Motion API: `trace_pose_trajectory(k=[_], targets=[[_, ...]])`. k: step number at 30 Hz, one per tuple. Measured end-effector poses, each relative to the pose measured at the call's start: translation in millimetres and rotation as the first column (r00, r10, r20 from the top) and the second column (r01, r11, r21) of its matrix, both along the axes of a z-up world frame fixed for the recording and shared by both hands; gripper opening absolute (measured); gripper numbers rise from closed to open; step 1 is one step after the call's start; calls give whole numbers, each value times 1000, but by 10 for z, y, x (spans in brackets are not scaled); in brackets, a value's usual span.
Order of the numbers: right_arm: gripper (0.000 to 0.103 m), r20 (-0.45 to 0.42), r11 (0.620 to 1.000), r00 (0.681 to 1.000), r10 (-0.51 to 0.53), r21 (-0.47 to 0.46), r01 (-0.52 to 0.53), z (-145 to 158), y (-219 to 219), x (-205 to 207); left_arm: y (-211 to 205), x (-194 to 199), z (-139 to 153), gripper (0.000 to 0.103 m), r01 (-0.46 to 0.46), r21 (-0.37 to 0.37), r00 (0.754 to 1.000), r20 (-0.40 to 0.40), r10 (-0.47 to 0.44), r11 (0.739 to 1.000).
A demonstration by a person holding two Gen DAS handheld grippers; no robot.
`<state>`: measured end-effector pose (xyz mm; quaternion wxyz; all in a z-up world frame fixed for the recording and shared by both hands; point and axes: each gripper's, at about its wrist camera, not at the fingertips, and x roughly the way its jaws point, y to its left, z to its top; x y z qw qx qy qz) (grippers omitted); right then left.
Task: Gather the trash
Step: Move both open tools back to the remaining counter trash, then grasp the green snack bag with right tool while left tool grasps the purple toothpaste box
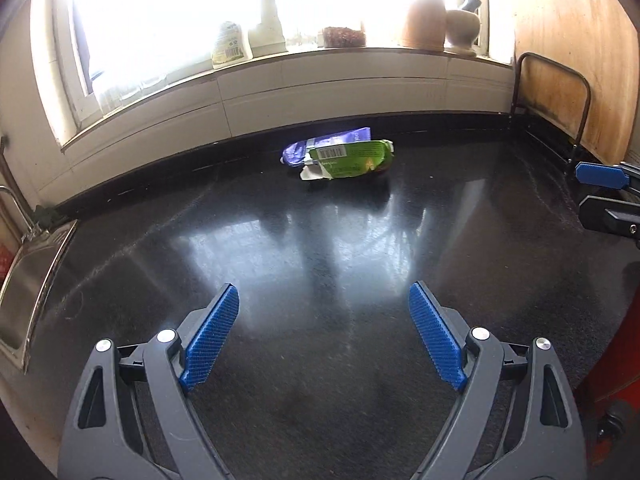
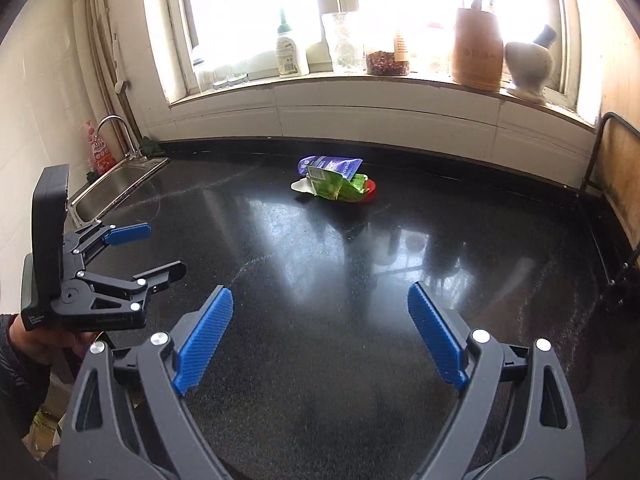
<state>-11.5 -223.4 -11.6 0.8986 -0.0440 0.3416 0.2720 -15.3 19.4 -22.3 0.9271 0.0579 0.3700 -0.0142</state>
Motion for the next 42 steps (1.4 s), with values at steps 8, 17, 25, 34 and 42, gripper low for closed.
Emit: trace_pose_trajectory(k=[8, 17, 25, 34, 42], targets=[[86, -53, 996, 997, 59, -66, -63, -246, 505, 1208, 319, 648, -46, 84, -19, 3, 1000, -5, 19, 1000], [78, -132, 988, 987, 90, -113, -105, -616, 949, 2389, 466, 1303, -266, 84, -5, 1, 999, -38, 5, 1000], [37, -110, 970, 980, 167, -160, -184, -695, 956, 2201, 573, 1863, -349, 84, 30, 25, 999, -46, -29, 999], [36, -118, 959, 974, 193, -189, -213, -672, 370, 1433, 450, 2189, -478, 84, 20, -151, 983, -178, -47, 988], [37, -113, 975, 983, 146, -152, -163, -688, 64, 1209, 77, 2543, -588, 84, -190, -154, 945, -298, 137, 970]])
